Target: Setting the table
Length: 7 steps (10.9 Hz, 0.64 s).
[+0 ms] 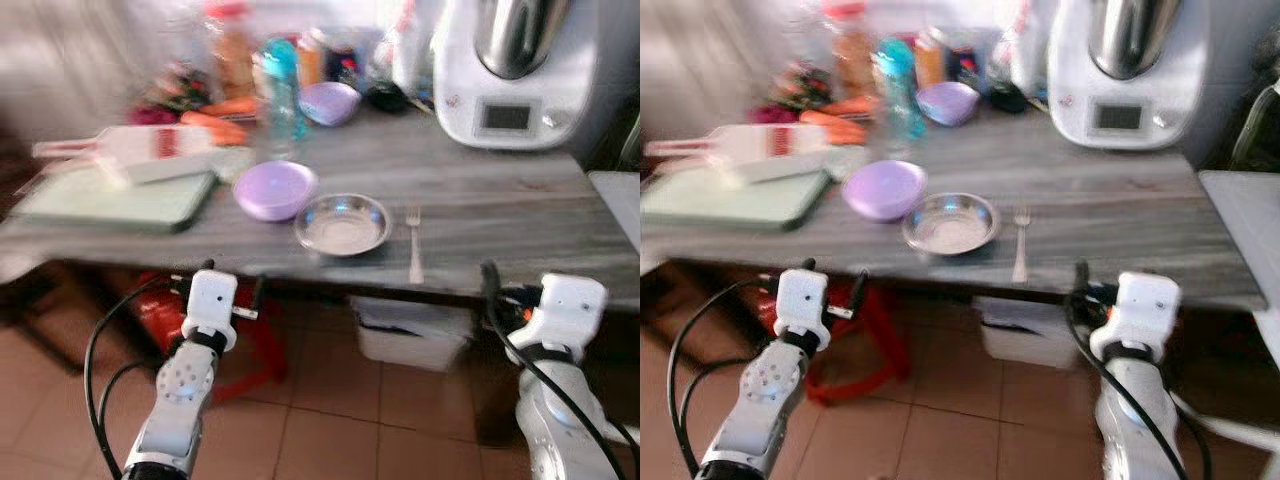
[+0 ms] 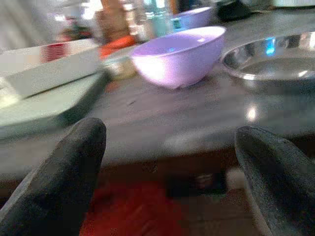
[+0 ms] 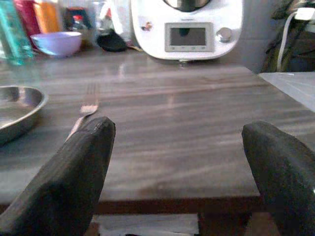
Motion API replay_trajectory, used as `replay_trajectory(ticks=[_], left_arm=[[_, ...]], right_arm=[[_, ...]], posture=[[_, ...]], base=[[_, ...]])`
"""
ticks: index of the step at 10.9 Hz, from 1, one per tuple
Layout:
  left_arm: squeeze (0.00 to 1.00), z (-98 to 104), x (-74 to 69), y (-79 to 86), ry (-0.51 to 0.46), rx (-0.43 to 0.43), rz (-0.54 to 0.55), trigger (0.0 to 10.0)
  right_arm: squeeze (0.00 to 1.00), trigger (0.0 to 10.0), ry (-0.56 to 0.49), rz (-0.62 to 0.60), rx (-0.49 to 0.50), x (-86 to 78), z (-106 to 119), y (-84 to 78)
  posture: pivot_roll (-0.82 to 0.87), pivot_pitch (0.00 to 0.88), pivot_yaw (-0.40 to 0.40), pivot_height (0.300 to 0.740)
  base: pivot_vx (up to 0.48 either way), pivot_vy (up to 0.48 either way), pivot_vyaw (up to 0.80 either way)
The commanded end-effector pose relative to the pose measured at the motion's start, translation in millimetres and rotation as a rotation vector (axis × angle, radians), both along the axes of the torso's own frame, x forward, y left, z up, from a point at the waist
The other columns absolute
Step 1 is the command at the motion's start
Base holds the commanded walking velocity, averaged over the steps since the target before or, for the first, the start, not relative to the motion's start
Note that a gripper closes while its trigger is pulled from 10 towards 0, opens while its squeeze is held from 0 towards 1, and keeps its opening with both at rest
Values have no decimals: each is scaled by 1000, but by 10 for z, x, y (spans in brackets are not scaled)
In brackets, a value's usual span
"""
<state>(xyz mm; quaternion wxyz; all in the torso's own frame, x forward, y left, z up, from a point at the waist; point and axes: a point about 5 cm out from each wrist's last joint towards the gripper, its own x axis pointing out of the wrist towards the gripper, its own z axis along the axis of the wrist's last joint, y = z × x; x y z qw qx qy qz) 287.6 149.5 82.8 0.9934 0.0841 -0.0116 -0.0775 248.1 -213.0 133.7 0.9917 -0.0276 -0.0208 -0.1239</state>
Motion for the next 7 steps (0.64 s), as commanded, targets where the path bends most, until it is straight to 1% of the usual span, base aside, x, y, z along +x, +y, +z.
replay_trajectory(ticks=[1,7], left_arm=[[0,-34,-9,35,20,18,7,10000],[0,-34,-9,35,20,18,7,10000]], right_arm=[[0,10000,1,-9,18,-2,4,-3],[0,10000,1,-9,18,-2,4,-3]], posture=[[-14,0,83,740],[-14,0,83,740]], base=[[-352,0,0],[-352,0,0]])
